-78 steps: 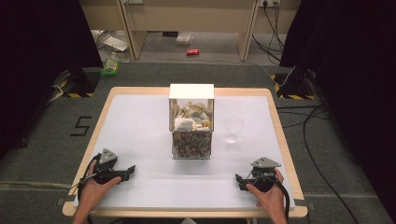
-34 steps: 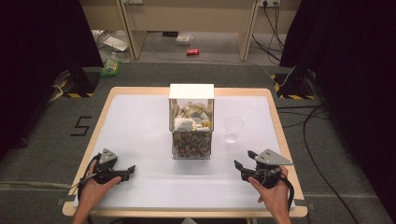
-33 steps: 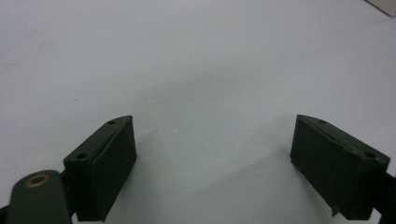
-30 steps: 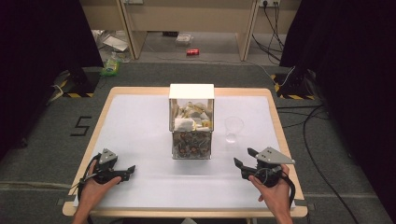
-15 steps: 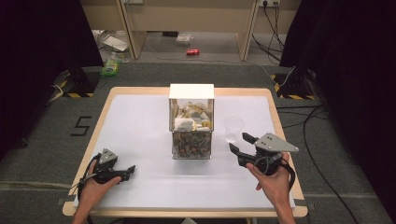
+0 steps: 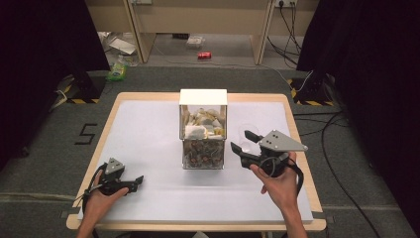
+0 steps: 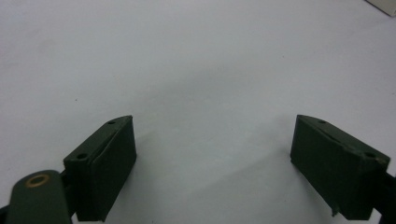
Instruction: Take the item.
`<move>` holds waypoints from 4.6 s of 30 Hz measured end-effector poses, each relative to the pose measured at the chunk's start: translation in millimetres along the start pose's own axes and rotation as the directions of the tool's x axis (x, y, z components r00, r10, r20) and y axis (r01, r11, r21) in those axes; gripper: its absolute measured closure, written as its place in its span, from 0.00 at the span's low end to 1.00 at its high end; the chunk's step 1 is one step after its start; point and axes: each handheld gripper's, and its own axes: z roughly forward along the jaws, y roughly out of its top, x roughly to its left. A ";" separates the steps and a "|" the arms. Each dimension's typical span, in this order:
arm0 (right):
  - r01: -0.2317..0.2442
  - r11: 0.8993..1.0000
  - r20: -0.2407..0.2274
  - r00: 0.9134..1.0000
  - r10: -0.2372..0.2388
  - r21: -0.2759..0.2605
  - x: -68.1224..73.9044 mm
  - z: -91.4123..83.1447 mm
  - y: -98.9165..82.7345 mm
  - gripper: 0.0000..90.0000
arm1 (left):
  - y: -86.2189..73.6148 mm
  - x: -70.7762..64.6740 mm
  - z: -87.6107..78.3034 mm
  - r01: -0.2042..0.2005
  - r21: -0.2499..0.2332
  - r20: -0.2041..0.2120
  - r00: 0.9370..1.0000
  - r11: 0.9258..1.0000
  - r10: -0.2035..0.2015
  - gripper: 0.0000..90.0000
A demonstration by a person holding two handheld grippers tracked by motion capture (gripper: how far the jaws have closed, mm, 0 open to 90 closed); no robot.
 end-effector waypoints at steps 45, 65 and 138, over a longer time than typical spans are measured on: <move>0.051 0.995 -0.094 0.995 -0.043 0.089 27.2 82.6 46.7 0.54 | -0.1 0.0 0.0 0.000 -0.001 0.000 1.000 1.000 0.000 0.15; 0.038 0.977 -0.085 0.996 -0.020 0.212 30.4 104.4 52.1 0.55 | -0.1 0.0 -0.1 0.001 -0.001 0.000 1.000 1.000 -0.001 0.15; 0.071 0.997 -0.080 0.994 -0.069 0.020 3.7 46.0 83.2 0.99 | -0.1 -0.1 -0.1 -0.001 0.000 0.000 1.000 1.000 0.001 0.15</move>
